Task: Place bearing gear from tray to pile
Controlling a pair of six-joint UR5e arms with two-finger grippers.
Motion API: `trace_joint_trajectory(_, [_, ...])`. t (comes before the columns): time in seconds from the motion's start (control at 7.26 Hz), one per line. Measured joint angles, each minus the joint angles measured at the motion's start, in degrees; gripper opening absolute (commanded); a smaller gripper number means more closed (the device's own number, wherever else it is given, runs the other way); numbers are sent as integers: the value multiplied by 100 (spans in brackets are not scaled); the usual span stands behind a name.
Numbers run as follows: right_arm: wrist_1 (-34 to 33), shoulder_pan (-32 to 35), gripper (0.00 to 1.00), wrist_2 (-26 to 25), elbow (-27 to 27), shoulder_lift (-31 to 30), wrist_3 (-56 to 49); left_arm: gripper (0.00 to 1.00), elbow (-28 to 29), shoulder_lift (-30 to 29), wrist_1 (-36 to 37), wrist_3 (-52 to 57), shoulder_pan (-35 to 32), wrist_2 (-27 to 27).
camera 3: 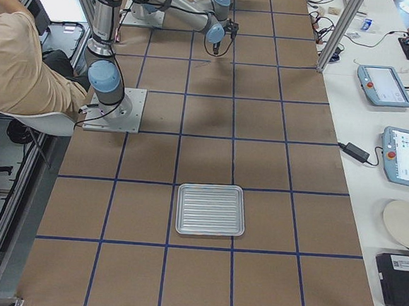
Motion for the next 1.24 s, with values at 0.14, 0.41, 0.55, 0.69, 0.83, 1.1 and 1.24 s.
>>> trace_joint_trajectory(0.14, [-75, -4, 100, -13, -27, 3, 113, 6, -26, -37, 39, 5, 1, -3])
trace_joint_trajectory(0.41, [101, -397, 100, -78, -260, -59, -418, 83, -40, -64, 45, 4, 1, 13])
trace_joint_trajectory(0.55, [613, -804, 100, -95, -567, -143, -915, 98, -38, -67, 39, -2, 1, 20])
trace_joint_trajectory(0.69, [1388, -1226, 100, -141, -1027, -290, -1520, 100, -18, -70, 12, -14, -2, 23])
trace_joint_trajectory(0.83, [2387, -1642, 100, -218, -1634, -469, -2074, 100, 18, -57, -44, -30, -18, 26])
trace_joint_trajectory(1.1, [3885, -2200, 100, -347, -2736, -720, -2891, 100, 119, 74, -147, -70, -118, 7])
trace_joint_trajectory(1.24, [4286, -2382, 100, -445, -2988, -865, -3146, 100, 309, 177, -318, -210, -274, -16])
